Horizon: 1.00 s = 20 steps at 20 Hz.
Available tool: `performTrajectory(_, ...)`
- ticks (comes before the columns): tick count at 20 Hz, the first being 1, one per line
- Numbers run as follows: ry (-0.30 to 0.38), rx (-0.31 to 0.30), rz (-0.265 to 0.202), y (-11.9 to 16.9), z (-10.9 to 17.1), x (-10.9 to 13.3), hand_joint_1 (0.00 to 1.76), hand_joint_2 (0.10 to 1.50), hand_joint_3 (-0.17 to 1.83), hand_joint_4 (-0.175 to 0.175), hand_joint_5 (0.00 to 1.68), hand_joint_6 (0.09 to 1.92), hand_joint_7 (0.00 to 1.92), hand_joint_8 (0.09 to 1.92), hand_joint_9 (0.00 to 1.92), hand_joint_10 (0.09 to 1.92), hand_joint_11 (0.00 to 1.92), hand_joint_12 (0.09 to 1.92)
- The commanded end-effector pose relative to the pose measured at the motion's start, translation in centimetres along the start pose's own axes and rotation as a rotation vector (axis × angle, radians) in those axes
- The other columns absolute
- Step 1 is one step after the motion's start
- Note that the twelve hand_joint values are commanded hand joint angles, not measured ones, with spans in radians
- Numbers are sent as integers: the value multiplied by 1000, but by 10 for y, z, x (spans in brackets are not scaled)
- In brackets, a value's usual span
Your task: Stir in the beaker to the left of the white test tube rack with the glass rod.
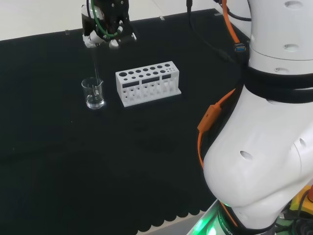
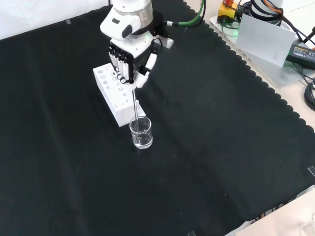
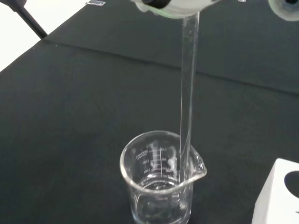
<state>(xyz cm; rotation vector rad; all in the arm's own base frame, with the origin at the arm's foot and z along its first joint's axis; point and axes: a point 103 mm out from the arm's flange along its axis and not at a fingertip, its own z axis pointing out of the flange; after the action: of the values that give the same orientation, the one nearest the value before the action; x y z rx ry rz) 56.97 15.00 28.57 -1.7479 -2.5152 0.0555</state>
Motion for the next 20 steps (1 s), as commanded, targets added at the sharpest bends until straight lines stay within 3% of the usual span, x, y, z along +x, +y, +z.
performTrajectory(1,4,0,-12,1,1,17,1334,1030,-175,-175,1450,87,1499,337,1830,164,1582,626)
performTrajectory(12,13,4,-43,22,5,44,1333,1030,-175,-175,1450,87,1497,341,1831,164,1581,627)
performTrajectory(20,-3,15,-21,29,1,19,1333,1030,-175,-175,1450,87,1496,343,1832,163,1581,628)
